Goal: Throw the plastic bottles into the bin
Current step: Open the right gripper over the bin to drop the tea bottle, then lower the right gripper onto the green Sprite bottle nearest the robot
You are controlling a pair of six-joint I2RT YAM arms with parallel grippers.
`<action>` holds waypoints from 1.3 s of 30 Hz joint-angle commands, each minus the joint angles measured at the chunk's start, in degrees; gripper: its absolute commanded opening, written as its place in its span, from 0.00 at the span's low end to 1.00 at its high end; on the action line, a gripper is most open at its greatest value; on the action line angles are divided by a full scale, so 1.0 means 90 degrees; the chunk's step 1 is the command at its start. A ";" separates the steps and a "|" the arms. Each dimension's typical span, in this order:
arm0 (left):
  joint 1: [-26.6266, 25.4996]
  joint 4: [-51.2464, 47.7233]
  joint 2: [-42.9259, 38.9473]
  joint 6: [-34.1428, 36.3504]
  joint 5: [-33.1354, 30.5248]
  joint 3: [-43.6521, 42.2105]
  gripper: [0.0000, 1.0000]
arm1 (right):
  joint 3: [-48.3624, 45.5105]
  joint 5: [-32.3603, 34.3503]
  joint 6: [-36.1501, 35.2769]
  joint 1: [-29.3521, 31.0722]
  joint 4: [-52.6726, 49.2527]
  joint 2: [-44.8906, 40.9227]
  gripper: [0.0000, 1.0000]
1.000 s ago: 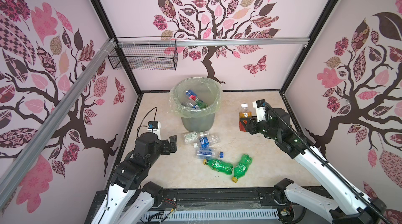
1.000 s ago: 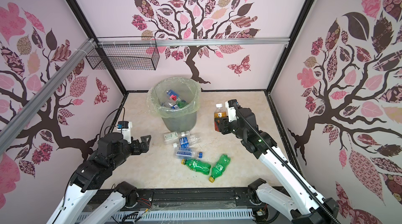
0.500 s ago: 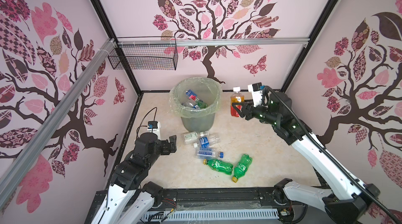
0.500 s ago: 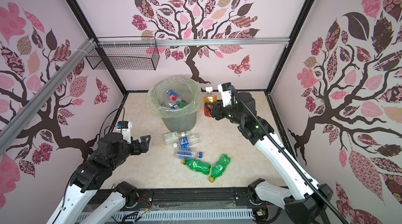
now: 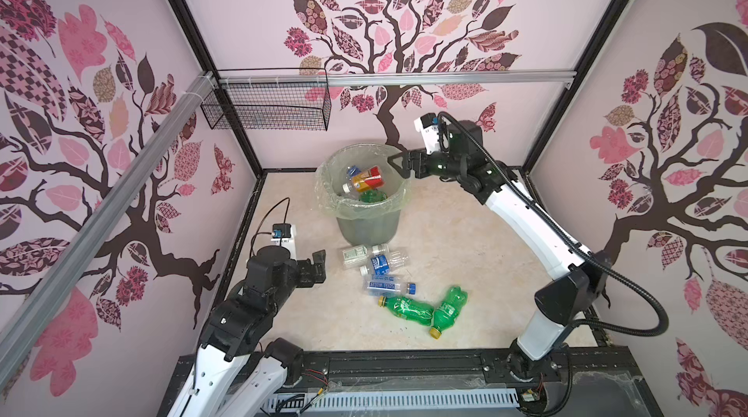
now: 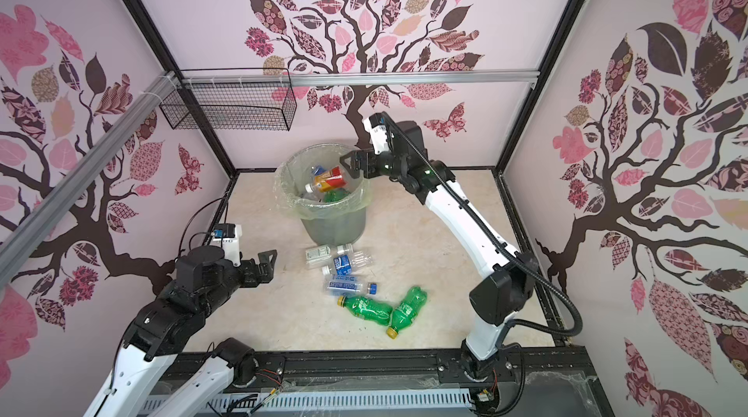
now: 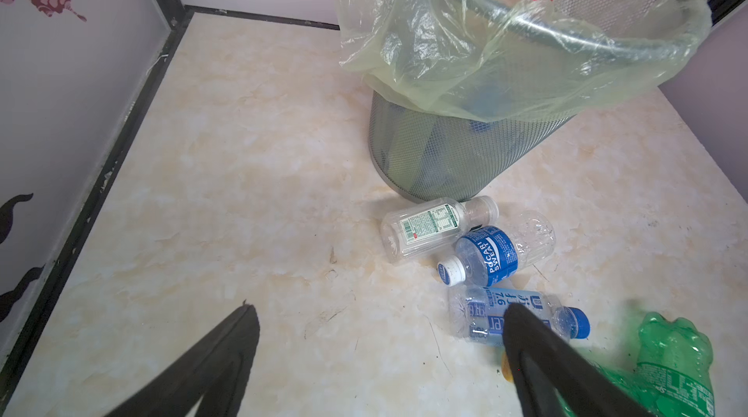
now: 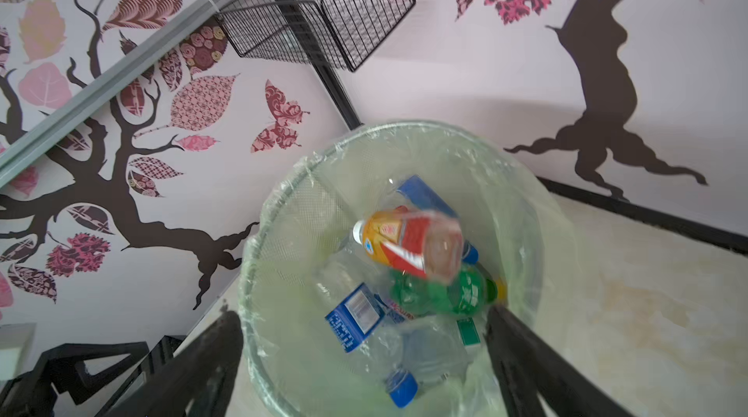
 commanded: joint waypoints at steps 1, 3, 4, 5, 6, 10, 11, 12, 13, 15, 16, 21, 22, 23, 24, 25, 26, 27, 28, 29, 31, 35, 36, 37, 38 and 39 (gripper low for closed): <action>0.0031 0.0028 0.0045 0.0120 -0.0063 0.0253 0.98 | -0.0724 0.0405 -0.0042 -0.0027 -0.0061 -0.1263 0.96; 0.0031 0.0136 0.0110 0.0113 -0.0032 0.0256 0.98 | -0.1286 0.0785 0.0059 -0.0028 -0.0227 -0.1818 0.96; 0.0031 0.0211 0.0149 0.0115 -0.0022 0.0240 0.98 | -0.1539 0.1007 0.0139 -0.0028 -0.0351 -0.2076 0.96; 0.0031 0.0279 0.0187 0.0120 -0.0020 0.0234 0.98 | -0.1796 0.1251 0.0231 -0.0028 -0.0500 -0.2324 0.95; 0.0031 0.0339 0.0225 0.0130 -0.0023 0.0229 0.98 | -0.2084 0.1514 0.0343 -0.0023 -0.0705 -0.2600 0.95; 0.0031 0.0478 0.0358 0.0157 -0.0089 0.0230 0.98 | -0.3105 0.2188 0.0702 -0.0028 -0.1625 -0.3482 0.94; 0.0031 0.0507 0.0366 0.0168 -0.0103 0.0212 0.98 | -0.3378 0.2217 0.0764 -0.0027 -0.1752 -0.3673 0.94; 0.0031 0.0550 0.0361 0.0178 -0.0109 0.0174 0.98 | -0.3683 0.2248 0.0875 -0.0028 -0.1877 -0.3840 0.94; 0.0031 0.0582 0.0361 0.0188 -0.0104 0.0133 0.98 | -0.3967 0.2277 0.0996 -0.0028 -0.2028 -0.3978 0.94; 0.0031 0.0604 0.0361 0.0189 -0.0099 0.0074 0.98 | -0.4422 0.2262 0.1257 -0.0028 -0.2302 -0.4120 0.94; 0.0031 0.0586 0.0361 0.0189 -0.0085 0.0057 0.98 | -0.4621 0.2239 0.1386 -0.0028 -0.2435 -0.4189 0.94; 0.0031 0.0482 0.0238 0.0198 -0.0106 -0.0094 0.98 | -0.5607 0.1941 0.1796 -0.0028 -0.2790 -0.4610 0.94; 0.0031 0.0474 0.0193 0.0189 -0.0126 -0.0141 0.98 | -0.5795 0.1883 0.1853 -0.0028 -0.2892 -0.4676 0.93; 0.0031 0.0456 0.0154 0.0174 -0.0138 -0.0170 0.98 | -0.5943 0.1846 0.1904 -0.0028 -0.2977 -0.4719 0.92; 0.0031 0.0445 0.0120 0.0157 -0.0148 -0.0216 0.98 | -0.6103 0.1816 0.1943 -0.0028 -0.3057 -0.4775 0.92; 0.0031 0.0440 0.0079 0.0133 -0.0148 -0.0258 0.98 | -0.6242 0.1772 0.1962 -0.0025 -0.3120 -0.4822 0.92; 0.0031 0.0440 0.0051 0.0121 -0.0153 -0.0281 0.98 | -0.6369 0.1724 0.1974 -0.0028 -0.3141 -0.4868 0.92; 0.0031 0.0431 0.0022 0.0092 -0.0167 -0.0307 0.98 | -0.6507 0.1682 0.2004 -0.0028 -0.3135 -0.4915 0.92; 0.0031 0.0439 0.0004 0.0073 -0.0175 -0.0331 0.98 | -0.6624 0.1613 0.2044 -0.0028 -0.3098 -0.4948 0.92; 0.0031 0.0449 -0.0001 0.0064 -0.0177 -0.0340 0.98 | -0.6731 0.1543 0.2083 -0.0027 -0.3053 -0.4976 0.92; 0.0031 0.0459 -0.0001 0.0075 -0.0177 -0.0348 0.98 | -0.7002 0.1348 0.2185 -0.0028 -0.2906 -0.4961 0.90; 0.0031 0.0453 0.0059 0.0126 -0.0187 -0.0375 0.98 | -0.7376 0.0828 0.2458 -0.0006 -0.2419 -0.4823 0.90; 0.0031 0.0448 0.0062 0.0114 -0.0178 -0.0376 0.98 | -0.7448 0.0711 0.2552 -0.0004 -0.2279 -0.4771 0.90; 0.0031 0.0432 0.0068 0.0120 -0.0177 -0.0366 0.98 | -0.7540 0.0602 0.2634 0.0015 -0.2134 -0.4723 0.90; 0.0031 0.0420 0.0049 0.0120 -0.0177 -0.0351 0.98 | -0.7633 0.0529 0.2714 0.0047 -0.2008 -0.4684 0.90; 0.0031 0.0413 0.0027 0.0111 -0.0177 -0.0352 0.98 | -0.7732 0.0486 0.2807 0.0101 -0.1860 -0.4636 0.90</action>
